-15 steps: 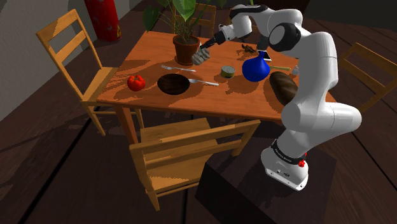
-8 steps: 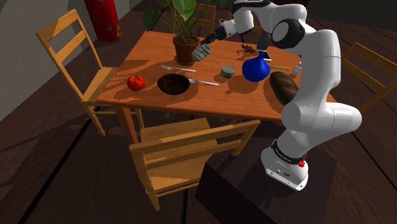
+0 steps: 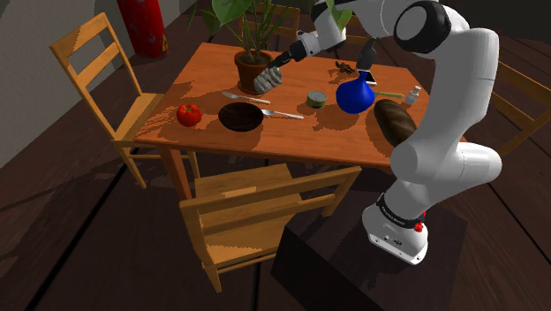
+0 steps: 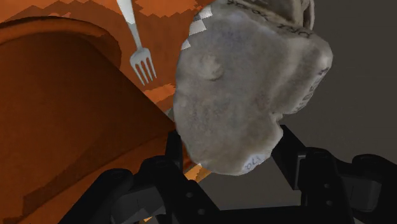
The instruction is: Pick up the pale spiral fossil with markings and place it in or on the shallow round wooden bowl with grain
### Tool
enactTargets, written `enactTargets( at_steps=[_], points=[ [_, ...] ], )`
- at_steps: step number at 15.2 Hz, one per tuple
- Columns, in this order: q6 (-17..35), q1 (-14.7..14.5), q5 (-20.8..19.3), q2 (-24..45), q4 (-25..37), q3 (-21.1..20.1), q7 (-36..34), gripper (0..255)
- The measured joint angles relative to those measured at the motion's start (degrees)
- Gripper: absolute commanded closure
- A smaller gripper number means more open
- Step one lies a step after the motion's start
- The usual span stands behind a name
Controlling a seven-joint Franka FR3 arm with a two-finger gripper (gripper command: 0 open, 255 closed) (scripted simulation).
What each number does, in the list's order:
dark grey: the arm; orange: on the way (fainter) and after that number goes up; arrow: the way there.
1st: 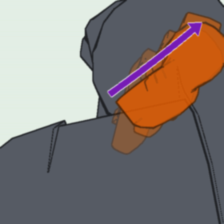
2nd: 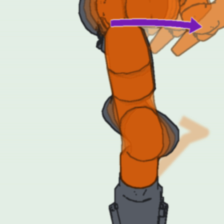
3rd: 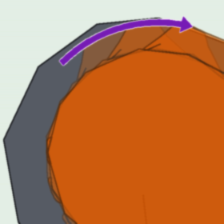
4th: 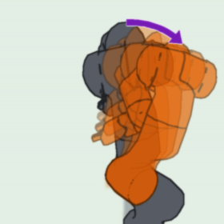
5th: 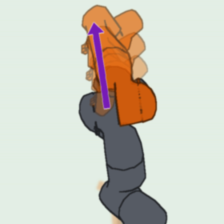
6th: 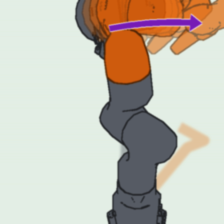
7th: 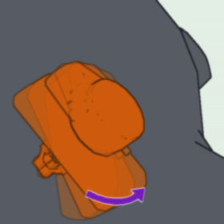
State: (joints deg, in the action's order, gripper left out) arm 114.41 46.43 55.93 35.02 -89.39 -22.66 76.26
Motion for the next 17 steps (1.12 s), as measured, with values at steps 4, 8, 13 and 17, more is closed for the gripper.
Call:
enactTargets(
  at_steps=[4,8,13,17],
  points=[
    [4.57,-1.44,3.92,-5.80,-8.26,-2.55,1.38,255],
    [8.26,-2.43,8.03,-11.00,-15.64,-4.89,2.96,255],
    [13.29,-4.73,13.06,-14.72,-21.80,-7.88,4.71,255],
    [15.09,-5.26,14.55,-13.86,-23.25,-8.35,6.94,255]
  ],
)
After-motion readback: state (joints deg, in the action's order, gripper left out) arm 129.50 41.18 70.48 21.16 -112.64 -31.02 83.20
